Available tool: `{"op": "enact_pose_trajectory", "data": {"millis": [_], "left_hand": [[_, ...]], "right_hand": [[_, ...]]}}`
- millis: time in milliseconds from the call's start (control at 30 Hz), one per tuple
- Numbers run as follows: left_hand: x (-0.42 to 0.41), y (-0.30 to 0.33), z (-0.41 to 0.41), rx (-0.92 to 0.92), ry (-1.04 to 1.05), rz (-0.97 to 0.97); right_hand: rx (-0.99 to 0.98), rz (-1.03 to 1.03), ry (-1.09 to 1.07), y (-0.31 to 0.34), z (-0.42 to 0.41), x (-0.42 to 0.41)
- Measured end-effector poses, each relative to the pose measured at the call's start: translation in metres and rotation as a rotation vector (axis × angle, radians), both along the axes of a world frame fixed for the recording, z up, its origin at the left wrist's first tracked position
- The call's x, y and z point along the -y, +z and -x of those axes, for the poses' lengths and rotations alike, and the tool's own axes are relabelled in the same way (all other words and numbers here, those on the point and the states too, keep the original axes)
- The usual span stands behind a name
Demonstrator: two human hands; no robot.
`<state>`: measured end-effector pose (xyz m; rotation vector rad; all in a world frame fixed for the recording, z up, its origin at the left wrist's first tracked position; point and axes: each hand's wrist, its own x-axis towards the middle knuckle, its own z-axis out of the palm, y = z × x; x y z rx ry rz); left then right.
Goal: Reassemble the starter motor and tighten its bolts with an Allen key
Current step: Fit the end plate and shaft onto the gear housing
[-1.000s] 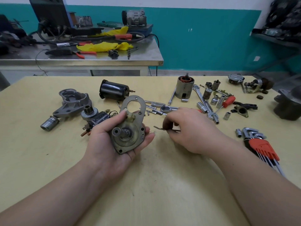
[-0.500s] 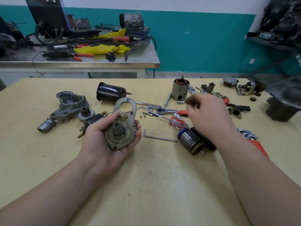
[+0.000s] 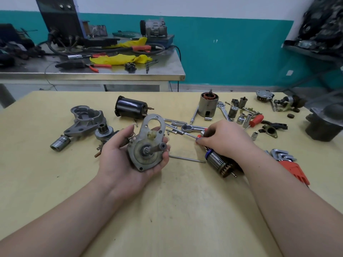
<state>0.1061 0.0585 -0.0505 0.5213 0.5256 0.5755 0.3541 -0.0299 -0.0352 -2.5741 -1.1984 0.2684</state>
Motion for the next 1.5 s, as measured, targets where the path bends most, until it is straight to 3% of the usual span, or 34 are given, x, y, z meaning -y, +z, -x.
{"op": "enact_pose_trajectory", "data": {"millis": [300, 700, 933, 1033, 1100, 1233, 1333, 1500], "left_hand": [[-0.001, 0.0, -0.001, 0.009, -0.025, 0.002], [-0.002, 0.001, 0.0, 0.027, -0.037, 0.051], [-0.001, 0.002, 0.001, 0.02, -0.057, 0.02], [-0.001, 0.002, 0.0, 0.005, -0.046, 0.02], [-0.002, 0.001, 0.0, 0.001, -0.035, 0.031], [-0.003, -0.001, 0.0, -0.005, -0.018, 0.028], [-0.003, -0.002, -0.001, 0.001, -0.016, 0.005], [-0.003, -0.003, -0.002, -0.004, -0.009, -0.018]], "right_hand": [[0.144, 0.006, 0.093, -0.006, -0.004, -0.002], [0.081, 0.069, 0.287, -0.006, 0.005, -0.002], [0.061, -0.045, 0.198, -0.009, 0.007, -0.002], [0.134, -0.214, 0.204, -0.011, 0.008, -0.003], [0.067, -0.442, 0.181, -0.01, 0.009, -0.004], [-0.318, -0.889, 0.079, 0.0, 0.015, 0.004], [-0.556, -1.103, 0.107, 0.004, 0.034, 0.012], [-0.392, -1.194, 0.305, -0.006, 0.071, 0.022]]}}
